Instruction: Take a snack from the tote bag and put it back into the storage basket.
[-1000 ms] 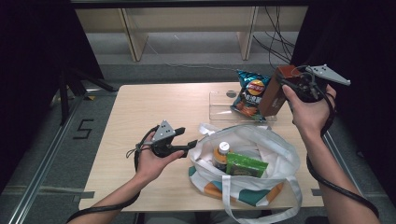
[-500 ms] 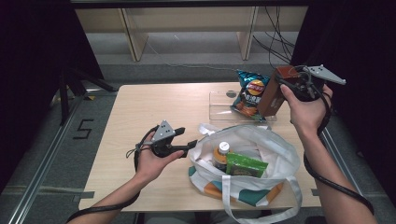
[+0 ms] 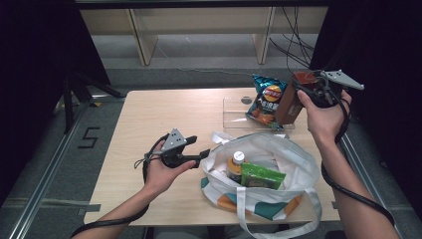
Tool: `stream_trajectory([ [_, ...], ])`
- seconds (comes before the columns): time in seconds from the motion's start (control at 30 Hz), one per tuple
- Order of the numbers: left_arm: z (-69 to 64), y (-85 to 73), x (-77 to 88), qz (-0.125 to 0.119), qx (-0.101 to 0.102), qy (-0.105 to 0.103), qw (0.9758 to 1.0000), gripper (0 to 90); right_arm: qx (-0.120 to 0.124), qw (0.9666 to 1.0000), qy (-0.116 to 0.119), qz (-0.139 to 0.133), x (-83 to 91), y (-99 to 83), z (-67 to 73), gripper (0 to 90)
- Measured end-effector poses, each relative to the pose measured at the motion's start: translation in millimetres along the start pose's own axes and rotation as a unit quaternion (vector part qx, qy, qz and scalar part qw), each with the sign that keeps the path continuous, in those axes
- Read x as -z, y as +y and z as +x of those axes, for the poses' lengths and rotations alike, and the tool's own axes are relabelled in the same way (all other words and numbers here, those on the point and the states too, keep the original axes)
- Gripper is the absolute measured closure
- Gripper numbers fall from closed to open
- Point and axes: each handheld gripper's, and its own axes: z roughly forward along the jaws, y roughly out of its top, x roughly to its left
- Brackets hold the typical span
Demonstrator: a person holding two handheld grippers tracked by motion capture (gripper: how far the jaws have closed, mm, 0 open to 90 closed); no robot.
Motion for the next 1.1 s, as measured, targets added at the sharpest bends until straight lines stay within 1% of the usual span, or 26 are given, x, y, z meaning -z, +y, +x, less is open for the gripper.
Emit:
stream_trajectory([
  [0.03,0.0,0.0,0.0,0.000,0.000,0.000,1.0000,31.7,0.000,1.0000,-0.001,0.000,-0.4,-0.2,0.0,39.2],
  [0.07,-0.1,0.0,-0.1,0.000,0.000,0.000,1.0000,31.7,-0.008,1.0000,-0.003,0.004,-0.4,-0.4,1.2,39.2],
  [0.17,-0.1,0.0,0.1,0.000,0.000,0.000,1.0000,31.7,-0.011,0.9999,-0.004,0.007,-1.4,-0.9,1.5,39.2],
  [0.2,0.1,-0.1,-0.4,-0.003,0.001,-0.003,1.0000,31.7,-0.007,1.0000,-0.004,0.005,-2.5,-1.1,0.9,39.2],
  [0.3,0.3,-0.1,-0.2,-0.003,0.000,-0.003,1.0000,31.7,-0.010,0.9999,-0.007,0.004,-3.6,-1.7,1.6,39.2],
  [0.37,0.2,-0.2,-0.3,-0.003,0.000,-0.003,1.0000,31.7,-0.003,0.9999,-0.009,0.004,-5.1,-2.3,1.0,39.2],
  [0.5,0.1,-0.2,-0.4,-0.003,0.001,-0.003,1.0000,31.7,-0.009,0.9998,-0.015,0.006,-7.4,-3.9,1.3,39.2],
  [0.53,0.2,-0.2,-0.4,-0.003,0.001,-0.003,1.0000,31.7,-0.002,0.9999,-0.015,0.003,-8.1,-4.7,0.3,39.2],
  [0.57,0.2,-0.2,-0.3,-0.003,0.001,-0.003,1.0000,31.7,-0.001,0.9999,-0.015,0.001,-9.2,-5.2,0.0,39.2],
  [0.63,0.1,-0.2,-0.2,-0.002,0.001,-0.002,1.0000,31.7,0.002,0.9999,-0.016,0.007,-10.2,-6.0,-1.2,39.2],
  [0.8,-0.1,-0.1,0.1,0.000,0.000,-0.001,1.0000,31.7,-0.011,0.9997,-0.021,0.011,-12.8,-9.0,-1.4,39.2],
  [0.87,0.1,-0.3,-0.4,-0.003,0.001,-0.004,1.0000,31.7,-0.001,0.9997,-0.023,0.012,-13.8,-10.2,-3.3,39.2],
  [0.9,0.0,-0.3,-0.3,-0.003,0.001,-0.003,1.0000,31.7,-0.005,0.9996,-0.024,0.014,-14.0,-10.7,-3.5,39.2],
  [0.93,0.1,-0.2,-0.3,-0.004,0.001,-0.004,1.0000,31.7,0.001,0.9996,-0.025,0.009,-14.9,-11.0,-4.8,39.1],
  [0.97,0.1,-0.2,-0.3,-0.004,0.001,-0.003,1.0000,31.7,-0.002,0.9996,-0.025,0.009,-15.2,-11.4,-4.6,39.1],
  [1.0,0.1,-0.3,-0.3,-0.003,0.001,-0.003,1.0000,31.7,-0.012,0.9995,-0.027,0.012,-15.4,-11.5,-3.4,39.2],
  [1.07,0.0,-0.3,-0.2,-0.002,0.000,-0.002,1.0000,31.7,-0.011,0.9994,-0.030,0.013,-16.5,-12.3,-3.9,39.2],
  [1.1,-0.1,-0.1,0.2,0.000,-0.001,0.000,1.0000,31.7,-0.016,0.9994,-0.029,0.013,-16.7,-12.7,-3.6,39.2],
])
